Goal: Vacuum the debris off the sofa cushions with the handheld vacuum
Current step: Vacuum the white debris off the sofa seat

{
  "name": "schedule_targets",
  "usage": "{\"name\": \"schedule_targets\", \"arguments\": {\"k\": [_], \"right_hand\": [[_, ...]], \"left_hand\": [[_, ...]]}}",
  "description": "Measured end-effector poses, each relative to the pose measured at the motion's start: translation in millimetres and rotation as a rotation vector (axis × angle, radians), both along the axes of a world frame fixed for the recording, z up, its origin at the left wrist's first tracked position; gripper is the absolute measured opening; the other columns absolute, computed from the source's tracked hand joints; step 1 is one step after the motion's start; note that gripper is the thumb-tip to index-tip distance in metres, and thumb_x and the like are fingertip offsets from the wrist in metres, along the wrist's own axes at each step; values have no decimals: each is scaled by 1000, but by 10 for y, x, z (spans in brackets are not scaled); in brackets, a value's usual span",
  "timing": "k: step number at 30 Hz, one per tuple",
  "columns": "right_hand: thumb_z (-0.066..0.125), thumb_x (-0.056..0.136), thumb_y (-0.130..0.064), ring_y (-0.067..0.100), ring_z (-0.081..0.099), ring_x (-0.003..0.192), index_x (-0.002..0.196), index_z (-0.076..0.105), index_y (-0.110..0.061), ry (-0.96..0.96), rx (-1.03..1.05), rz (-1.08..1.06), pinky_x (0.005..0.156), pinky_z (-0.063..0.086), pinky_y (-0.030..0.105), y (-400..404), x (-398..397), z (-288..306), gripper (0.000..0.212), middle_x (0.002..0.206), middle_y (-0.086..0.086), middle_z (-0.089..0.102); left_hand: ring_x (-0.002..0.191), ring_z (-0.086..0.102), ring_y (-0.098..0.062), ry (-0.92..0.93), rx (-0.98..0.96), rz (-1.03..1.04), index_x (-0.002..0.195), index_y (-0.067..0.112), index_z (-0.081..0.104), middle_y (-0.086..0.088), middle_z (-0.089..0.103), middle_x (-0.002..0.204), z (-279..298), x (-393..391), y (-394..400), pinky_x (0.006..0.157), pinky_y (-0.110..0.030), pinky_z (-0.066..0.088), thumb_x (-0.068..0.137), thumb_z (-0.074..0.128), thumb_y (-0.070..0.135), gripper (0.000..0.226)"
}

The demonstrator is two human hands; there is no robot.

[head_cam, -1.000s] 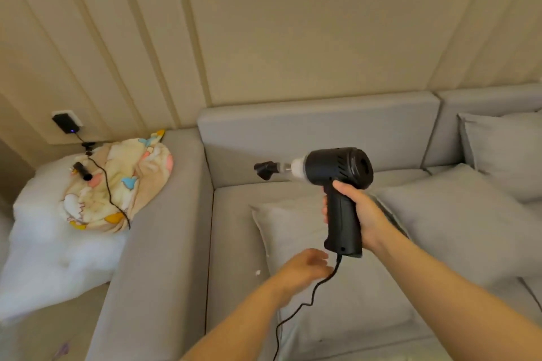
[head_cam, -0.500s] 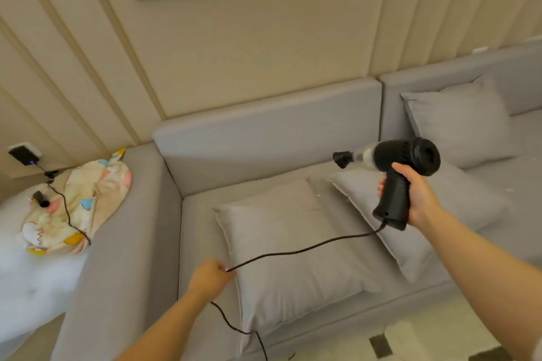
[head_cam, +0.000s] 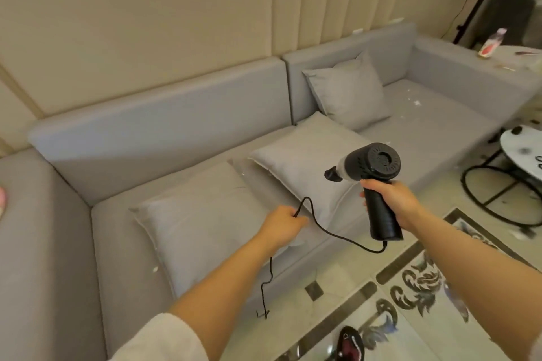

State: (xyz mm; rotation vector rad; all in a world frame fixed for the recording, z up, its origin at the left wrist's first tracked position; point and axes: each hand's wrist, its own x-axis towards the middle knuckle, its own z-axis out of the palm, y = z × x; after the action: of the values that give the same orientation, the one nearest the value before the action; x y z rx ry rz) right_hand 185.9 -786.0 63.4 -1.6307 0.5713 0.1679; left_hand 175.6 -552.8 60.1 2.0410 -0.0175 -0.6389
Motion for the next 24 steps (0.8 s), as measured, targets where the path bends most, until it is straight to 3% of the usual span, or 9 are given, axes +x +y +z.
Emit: {"name": "schedule_targets", "arguments": {"k": [8,14,18,24], "right_hand": [[69,77,-18,25,62,69,82,60,-10,1,60,38,67,54,37,-1121,194,-188,13,78,13,64],[68,78,-19,20,61,60,84,58,-13,-18,74,113,51,53,26,-2058,420,-95,13,75,10,64],[69,77,-19,24,61,64,90,58,-9,-25,77,128,56,53,30,-2515,652,-24,19,83,16,64],[69,77,-20,27,61,69,91,58,-10,-15,64,131,61,54,33,-2921,959,-133,20,88,17,64]], "left_hand": [[44,27,-10,31,82,64,58,17,37,2,31,54,-134,348,-1135,39,-20,23,88,54,19,35],[51,25,-14,34,108,67,72,11,42,-10,37,72,-88,574,-2153,49,-27,19,89,53,21,22],[44,25,-12,21,109,101,61,11,42,-1,30,53,6,828,-2512,44,-22,20,89,55,20,31],[46,30,-12,39,106,90,58,12,44,0,35,53,3,1312,-3025,45,-22,24,89,55,18,34]]}}
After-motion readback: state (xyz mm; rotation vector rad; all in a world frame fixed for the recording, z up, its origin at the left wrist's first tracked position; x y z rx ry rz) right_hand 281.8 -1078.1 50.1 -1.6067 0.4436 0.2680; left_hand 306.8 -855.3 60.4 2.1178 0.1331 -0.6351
